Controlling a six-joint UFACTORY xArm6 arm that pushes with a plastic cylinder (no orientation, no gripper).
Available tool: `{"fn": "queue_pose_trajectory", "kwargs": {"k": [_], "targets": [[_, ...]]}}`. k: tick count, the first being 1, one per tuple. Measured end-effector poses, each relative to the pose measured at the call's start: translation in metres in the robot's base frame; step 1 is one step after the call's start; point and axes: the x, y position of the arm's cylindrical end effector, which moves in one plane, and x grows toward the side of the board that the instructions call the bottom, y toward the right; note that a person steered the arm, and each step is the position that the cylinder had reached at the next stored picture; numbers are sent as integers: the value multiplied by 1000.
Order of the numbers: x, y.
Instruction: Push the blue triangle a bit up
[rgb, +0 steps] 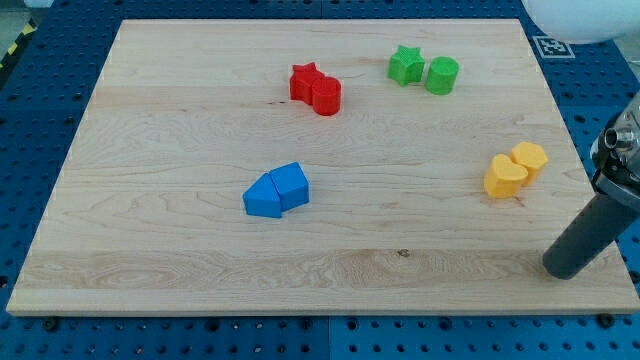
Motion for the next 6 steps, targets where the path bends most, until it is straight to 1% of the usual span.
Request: {"fn": "queue_pose_trajectory", "kwargs": {"k": [5,6], "targets": [[1,0],[-1,-25]]}}
